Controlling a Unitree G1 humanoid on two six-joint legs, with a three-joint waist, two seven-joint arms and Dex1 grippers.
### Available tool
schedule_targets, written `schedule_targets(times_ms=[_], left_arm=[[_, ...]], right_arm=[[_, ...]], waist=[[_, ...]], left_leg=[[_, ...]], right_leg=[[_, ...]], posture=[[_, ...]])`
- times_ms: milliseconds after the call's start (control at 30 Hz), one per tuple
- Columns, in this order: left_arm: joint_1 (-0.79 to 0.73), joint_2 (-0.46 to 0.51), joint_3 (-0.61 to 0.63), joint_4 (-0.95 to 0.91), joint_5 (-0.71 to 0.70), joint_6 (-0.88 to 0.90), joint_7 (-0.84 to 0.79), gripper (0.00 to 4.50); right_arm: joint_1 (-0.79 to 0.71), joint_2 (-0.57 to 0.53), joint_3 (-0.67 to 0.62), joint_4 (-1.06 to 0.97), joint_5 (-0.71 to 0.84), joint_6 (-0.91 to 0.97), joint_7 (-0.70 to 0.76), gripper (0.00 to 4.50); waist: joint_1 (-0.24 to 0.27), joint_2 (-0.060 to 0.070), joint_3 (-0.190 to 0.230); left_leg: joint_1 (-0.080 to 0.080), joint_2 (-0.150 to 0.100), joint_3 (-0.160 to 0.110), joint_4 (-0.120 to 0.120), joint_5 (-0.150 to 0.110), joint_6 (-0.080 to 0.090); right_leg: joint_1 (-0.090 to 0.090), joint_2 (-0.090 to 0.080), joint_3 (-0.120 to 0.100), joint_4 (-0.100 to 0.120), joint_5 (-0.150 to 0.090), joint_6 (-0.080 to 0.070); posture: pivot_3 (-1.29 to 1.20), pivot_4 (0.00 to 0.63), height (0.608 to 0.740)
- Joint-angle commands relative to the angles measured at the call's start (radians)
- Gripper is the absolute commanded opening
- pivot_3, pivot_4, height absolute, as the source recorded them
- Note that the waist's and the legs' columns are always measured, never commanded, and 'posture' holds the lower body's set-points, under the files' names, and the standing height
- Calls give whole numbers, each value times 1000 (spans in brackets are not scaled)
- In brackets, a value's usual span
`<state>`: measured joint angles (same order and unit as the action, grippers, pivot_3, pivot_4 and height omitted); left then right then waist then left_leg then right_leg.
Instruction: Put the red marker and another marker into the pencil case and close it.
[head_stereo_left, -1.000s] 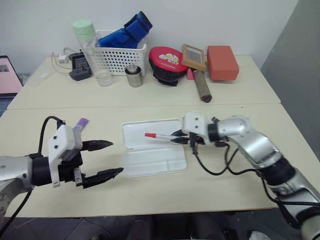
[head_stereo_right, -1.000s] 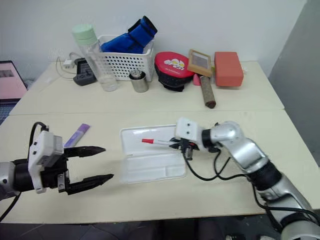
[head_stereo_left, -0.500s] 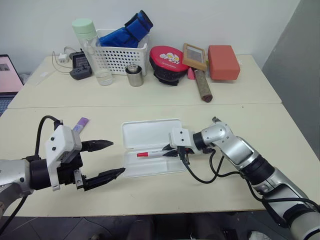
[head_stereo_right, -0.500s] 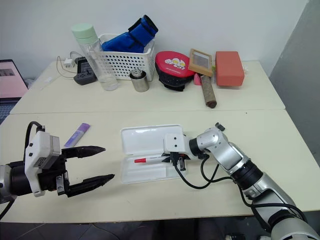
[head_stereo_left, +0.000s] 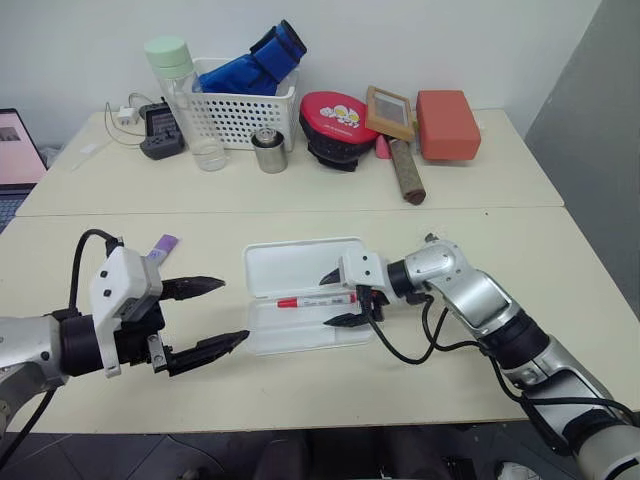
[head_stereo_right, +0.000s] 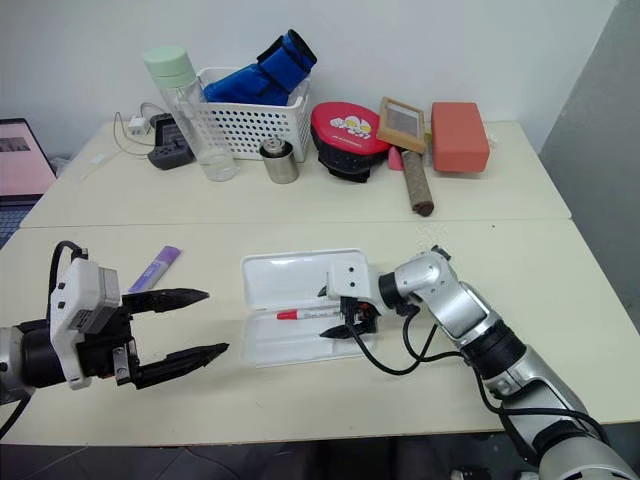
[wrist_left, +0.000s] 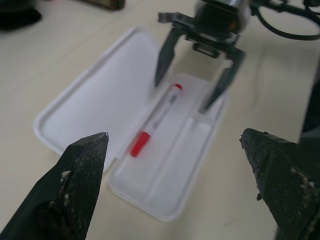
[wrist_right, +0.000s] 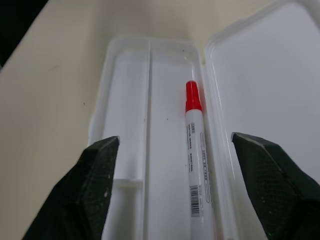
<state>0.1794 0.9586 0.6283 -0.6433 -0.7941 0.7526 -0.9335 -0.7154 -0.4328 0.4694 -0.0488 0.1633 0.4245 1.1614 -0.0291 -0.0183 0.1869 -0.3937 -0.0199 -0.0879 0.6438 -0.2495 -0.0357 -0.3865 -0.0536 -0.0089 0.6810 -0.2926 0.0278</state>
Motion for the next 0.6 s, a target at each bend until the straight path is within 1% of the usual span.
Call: schedule_targets(times_ms=[33, 67, 167, 200, 300, 433, 600], left_arm=[[-69, -55, -25, 115, 76, -42, 123, 4500], [-75, -63, -35, 133, 100, -55, 139, 4500], [-137, -79, -89, 271, 251, -133, 248, 4500], [-168, -86, -99, 326, 280, -134, 292, 4500], [-233, -105, -106, 447, 316, -142, 348, 4500], [-335, -139, -162, 644, 380, -206, 380, 4500], [-418, -144, -242, 857, 442, -273, 343, 4500]], right_arm=[[-31, 0, -138, -145, 153, 128, 4, 4464], [-36, -1, -153, -157, 167, 147, -4, 4464], [-58, 8, -215, -186, 221, 226, -52, 4464], [-65, 14, -236, -191, 238, 258, -75, 4464], [-76, 18, -263, -214, 269, 322, -115, 4464], [-80, 15, -270, -256, 288, 362, -154, 4464], [-81, 20, -273, -283, 296, 385, -204, 4464]], waist=[[0, 1, 1], [0, 1, 0], [0, 1, 0], [0, 1, 0], [0, 0, 0], [1, 0, 0], [-1, 0, 0]], left_leg=[[0, -1, 0, 0, 0, 0], [0, 0, 0, 0, 0, 0], [0, 0, 0, 0, 0, 0], [0, 0, 0, 0, 0, 0], [0, 0, 0, 0, 0, 0], [-1, -1, 0, 0, 0, 0], [-1, -1, 1, 0, 0, 0]], right_leg=[[0, 0, 0, 0, 0, 0], [0, 0, 0, 1, 0, 0], [0, 0, 0, 1, 0, 0], [0, 0, 0, 1, 0, 0], [-1, 0, 0, 1, 0, 0], [-2, 0, 0, 0, 1, 0], [-2, 0, 0, 1, 1, 1]], posture=[[0, 150, 740], [0, 150, 740], [0, 150, 740], [0, 150, 740], [0, 150, 740], [0, 150, 740], [0, 150, 740]])
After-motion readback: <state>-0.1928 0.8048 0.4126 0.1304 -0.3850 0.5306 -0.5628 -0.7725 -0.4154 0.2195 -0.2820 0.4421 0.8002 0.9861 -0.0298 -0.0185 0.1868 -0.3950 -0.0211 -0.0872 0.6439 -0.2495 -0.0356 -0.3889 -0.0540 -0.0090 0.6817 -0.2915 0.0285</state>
